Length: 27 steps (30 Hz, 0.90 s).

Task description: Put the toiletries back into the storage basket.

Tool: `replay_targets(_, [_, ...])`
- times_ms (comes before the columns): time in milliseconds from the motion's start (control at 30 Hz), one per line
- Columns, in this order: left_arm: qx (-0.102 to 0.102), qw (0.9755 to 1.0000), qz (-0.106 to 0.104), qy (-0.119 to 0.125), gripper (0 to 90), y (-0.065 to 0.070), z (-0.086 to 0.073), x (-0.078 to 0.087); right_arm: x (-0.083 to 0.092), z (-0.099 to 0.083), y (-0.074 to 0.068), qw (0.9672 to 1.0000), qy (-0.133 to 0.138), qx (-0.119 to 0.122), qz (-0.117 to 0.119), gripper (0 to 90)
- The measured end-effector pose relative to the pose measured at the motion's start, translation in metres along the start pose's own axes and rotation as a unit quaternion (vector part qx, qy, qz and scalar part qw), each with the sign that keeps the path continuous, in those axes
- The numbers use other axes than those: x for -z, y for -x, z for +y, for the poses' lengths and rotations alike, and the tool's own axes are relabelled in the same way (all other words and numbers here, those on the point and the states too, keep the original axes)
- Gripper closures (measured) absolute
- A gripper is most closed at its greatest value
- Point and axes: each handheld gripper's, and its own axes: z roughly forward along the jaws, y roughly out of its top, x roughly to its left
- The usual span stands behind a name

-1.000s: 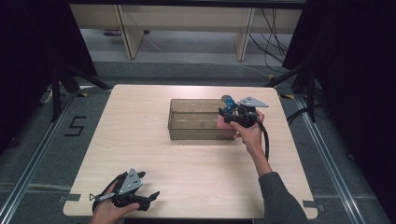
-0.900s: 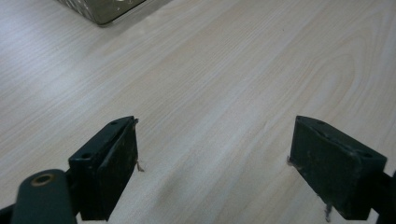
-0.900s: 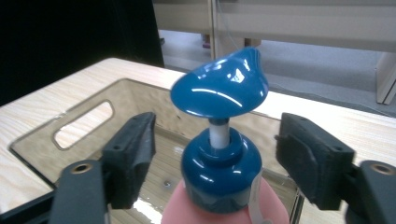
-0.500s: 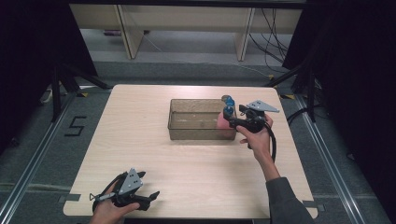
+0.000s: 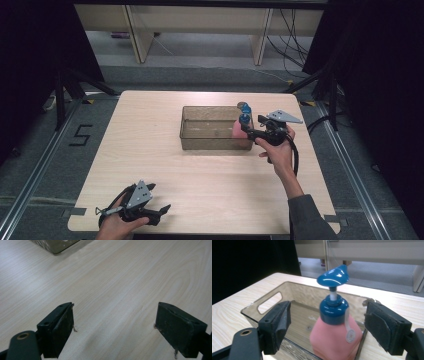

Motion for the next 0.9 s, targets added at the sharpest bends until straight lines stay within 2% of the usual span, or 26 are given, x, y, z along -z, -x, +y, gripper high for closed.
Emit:
replay_targets(33, [0.012, 0.9999, -0.004, 0.008, 14.8, 0.002, 0.000, -0.001, 0.001, 0.000, -0.002, 1.0000, 0.000, 0.005, 0.002, 22.4])
replay_targets(133, [0.011, 0.9999, -0.003, 0.007, 14.8, 0.001, 0.000, -0.001, 0.002, 0.000, -0.003, 1.0000, 0.001, 0.002, 0.003, 23.0])
replay_targets(167, [0.009, 0.9999, -0.004, 0.003, 14.8, 0.001, 0.000, -0.001, 0.003, -0.001, -0.005, 1.0000, -0.001, -0.005, -0.003, 23.4])
replay_targets(200, [0.000, 1.0000, -0.001, -0.002, 14.9, 0.000, 0.000, 0.000, 0.004, -0.001, -0.004, 1.0000, -0.001, 0.004, -0.003, 23.4])
replay_targets(233, [0.010, 0.9999, -0.003, 0.007, 14.8, 0.002, 0.000, -0.001, 0.004, -0.002, -0.006, 1.0000, -0.002, -0.003, -0.002, 23.6])
replay_targets(300, [0.009, 0.9999, -0.003, 0.006, 14.8, 0.001, 0.000, 0.000, 0.005, -0.003, -0.006, 1.0000, -0.003, -0.003, -0.001, 23.8])
replay_targets(367, [0.008, 1.0000, -0.001, 0.005, 14.8, 0.001, 0.000, 0.000, 0.005, -0.003, -0.006, 1.0000, -0.006, 0.001, 0.006, 23.9])
replay_targets(433, [0.009, 0.9999, -0.003, 0.005, 14.8, 0.001, 0.000, 0.000, 0.006, -0.004, -0.007, 1.0000, -0.007, 0.006, 0.003, 24.0])
replay_targets(467, [0.009, 0.9999, -0.003, 0.005, 14.8, 0.001, 0.000, 0.000, 0.007, -0.003, -0.006, 0.9998, -0.006, 0.019, -0.002, 24.0])
replay_targets(500, [0.009, 0.9999, -0.003, 0.004, 14.8, 0.001, 0.000, 0.000, 0.008, -0.004, -0.008, 0.9999, -0.009, 0.007, 0.005, 24.0])
replay_targets(600, [0.009, 0.9999, -0.003, 0.004, 14.8, 0.001, 0.000, 0.000, 0.008, -0.005, -0.009, 0.9999, -0.004, 0.013, 0.003, 24.1])
replay_targets(633, [0.009, 0.9999, -0.003, 0.004, 14.8, 0.001, 0.000, 0.000, 0.009, -0.006, -0.011, 1.0000, -0.008, 0.000, 0.005, 24.1])
replay_targets(700, [0.010, 0.9999, -0.007, 0.002, 14.8, 0.001, 0.000, 0.000, 0.009, -0.007, -0.010, 0.9999, -0.006, 0.016, 0.003, 24.1])
replay_targets(733, [0.000, 1.0000, -0.003, -0.004, 14.8, 0.000, 0.000, 0.000, 0.010, -0.009, -0.012, 0.9999, -0.012, 0.001, 0.009, 24.1])
replay_targets(767, [0.011, 0.9999, -0.003, 0.007, 14.8, 0.002, 0.000, -0.001, 0.011, -0.010, -0.011, 0.9998, -0.009, 0.017, 0.005, 24.1])
replay_targets(800, [0.011, 0.9999, -0.003, 0.007, 14.8, 0.002, 0.000, -0.001, 0.011, -0.010, -0.011, 0.9998, -0.009, 0.017, 0.005, 24.1])
replay_targets(833, [0.009, 0.9999, -0.001, 0.005, 14.8, 0.001, 0.000, 0.000, 0.012, -0.010, -0.014, 0.9999, -0.015, -0.001, 0.005, 24.2])
replay_targets(867, [0.009, 0.9999, -0.001, 0.005, 14.8, 0.001, 0.000, 0.000, 0.013, -0.010, -0.014, 0.9998, -0.017, -0.003, 0.009, 24.2])
replay_targets(900, [0.003, 1.0000, 0.000, 0.001, 14.8, 0.000, 0.000, 0.001, 0.013, -0.011, -0.012, 0.9999, -0.008, 0.013, 0.007, 24.2])
